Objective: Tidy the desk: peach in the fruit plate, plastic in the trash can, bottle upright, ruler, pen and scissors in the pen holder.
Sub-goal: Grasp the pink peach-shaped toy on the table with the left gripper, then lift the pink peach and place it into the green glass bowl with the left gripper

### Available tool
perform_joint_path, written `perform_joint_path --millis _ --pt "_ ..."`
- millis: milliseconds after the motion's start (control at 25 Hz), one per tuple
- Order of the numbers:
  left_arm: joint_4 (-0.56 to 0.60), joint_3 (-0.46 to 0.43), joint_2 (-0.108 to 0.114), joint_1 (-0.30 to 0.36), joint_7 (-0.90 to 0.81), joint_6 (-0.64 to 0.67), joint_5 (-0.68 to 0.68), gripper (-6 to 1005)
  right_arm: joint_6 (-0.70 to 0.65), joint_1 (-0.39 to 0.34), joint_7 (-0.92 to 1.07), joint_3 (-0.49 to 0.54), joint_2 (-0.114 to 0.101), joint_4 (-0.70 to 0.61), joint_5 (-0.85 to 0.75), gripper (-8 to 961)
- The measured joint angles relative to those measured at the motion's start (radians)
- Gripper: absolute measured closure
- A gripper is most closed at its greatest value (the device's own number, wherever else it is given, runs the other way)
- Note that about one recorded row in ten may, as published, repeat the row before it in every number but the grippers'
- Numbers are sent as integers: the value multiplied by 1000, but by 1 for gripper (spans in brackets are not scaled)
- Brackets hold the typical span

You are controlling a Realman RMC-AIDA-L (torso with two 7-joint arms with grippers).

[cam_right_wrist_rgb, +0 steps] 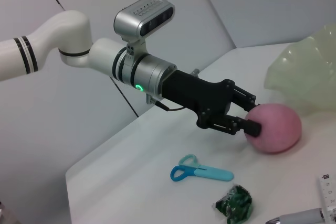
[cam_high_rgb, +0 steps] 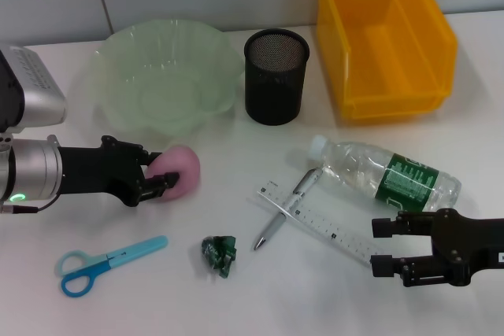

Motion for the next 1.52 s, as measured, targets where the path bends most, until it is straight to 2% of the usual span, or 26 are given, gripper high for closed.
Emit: perform_joint_path --millis 120,240,320,360,560,680,760,1040,1120,1200,1320,1440,1520 --pt "2 -8 1 4 -1 29 -9 498 0 -1 0 0 0 0 0 175" --pt "4 -57 5 11 -2 100 -47 586 -1 -1 0 0 1 1 0 175" --pt "3 -125 8 12 -2 172 -83 625 -1 -2 1 0 1 3 0 175" --pt "-1 -191 10 12 0 237 -110 634 -1 -2 1 0 1 3 0 175" --pt "-22 -346 8 10 6 341 -223 715 -2 -2 1 0 4 6 0 175" --pt "-73 -366 6 10 25 287 -314 727 -4 -4 1 0 4 7 0 175" --pt "-132 -363 2 -4 63 192 -374 735 -5 -5 1 0 5 8 0 175" --pt "-347 -350 -5 -125 225 -119 -454 767 -5 -3 -3 0 6 9 7 175" --pt "-368 -322 -8 -154 236 -211 -457 783 -5 -1 -4 0 6 9 8 175" --pt "-369 -311 -9 -159 236 -227 -457 798 -5 -1 -4 0 6 9 8 175" --pt "-372 -237 -9 -180 226 -316 -459 824 -5 1 -4 -2 6 9 8 175" --pt "-376 -199 -9 -191 216 -359 -461 851 -5 1 -4 -3 6 9 8 174" --pt "-379 -187 -9 -195 210 -377 -471 800 -6 2 -4 -3 6 8 8 174"
